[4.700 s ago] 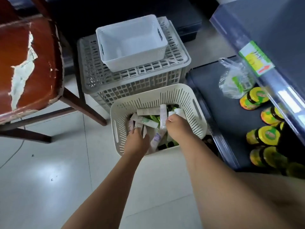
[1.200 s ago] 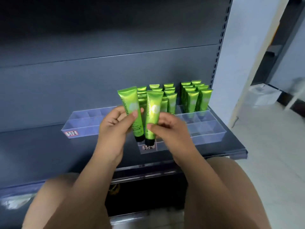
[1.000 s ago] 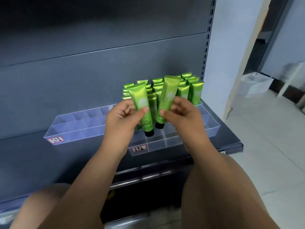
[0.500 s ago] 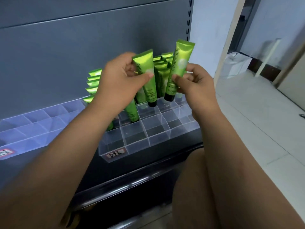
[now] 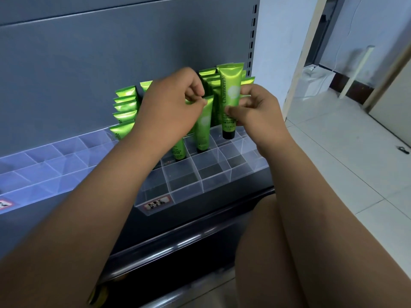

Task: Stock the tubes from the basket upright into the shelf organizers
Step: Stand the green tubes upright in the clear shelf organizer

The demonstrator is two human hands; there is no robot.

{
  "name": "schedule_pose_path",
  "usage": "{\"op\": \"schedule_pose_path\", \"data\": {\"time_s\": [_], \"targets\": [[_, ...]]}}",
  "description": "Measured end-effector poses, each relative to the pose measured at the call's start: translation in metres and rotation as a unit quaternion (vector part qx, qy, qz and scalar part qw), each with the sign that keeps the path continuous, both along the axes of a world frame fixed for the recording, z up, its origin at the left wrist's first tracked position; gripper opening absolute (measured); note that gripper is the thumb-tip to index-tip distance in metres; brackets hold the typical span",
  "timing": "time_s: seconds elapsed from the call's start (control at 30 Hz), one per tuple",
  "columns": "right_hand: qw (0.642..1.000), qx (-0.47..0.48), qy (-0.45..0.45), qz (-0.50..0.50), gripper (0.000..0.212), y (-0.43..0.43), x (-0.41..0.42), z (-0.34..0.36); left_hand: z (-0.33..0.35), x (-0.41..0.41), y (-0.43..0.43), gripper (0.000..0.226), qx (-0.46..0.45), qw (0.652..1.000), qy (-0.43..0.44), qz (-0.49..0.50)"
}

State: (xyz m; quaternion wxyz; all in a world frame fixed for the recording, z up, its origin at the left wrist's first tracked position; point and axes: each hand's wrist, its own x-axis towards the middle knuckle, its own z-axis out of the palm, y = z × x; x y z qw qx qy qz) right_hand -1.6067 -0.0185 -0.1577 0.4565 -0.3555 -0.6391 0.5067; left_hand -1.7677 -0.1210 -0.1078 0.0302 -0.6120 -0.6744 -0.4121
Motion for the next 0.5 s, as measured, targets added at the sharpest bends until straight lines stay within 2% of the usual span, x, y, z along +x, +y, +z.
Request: {"op": "schedule_pose_path", "data": {"time_s": [0.23,0.4,0.5], "targets": [[1.000,0.011,-0.010,0.012,0.030,-0.0023,-0.0009,-0.0018,-0.0008,-0.0029,-0.0028,0.017,-0.028,0.999,0.041,-0.005],[1.000,0.018,-0.010,0.017,0.030,-0.0012,0.0000,-0.0018,-0.0011,-0.0027,0.0013,0.018,-0.051,0.991,0.124,-0.003],[0.999,0.039,-0.006,0.012,0.029,-0.0003,-0.0008,-0.0028,-0.0015,-0.0016,0.0052,0.014,-0.046,0.989,0.138,-0.001]]}}
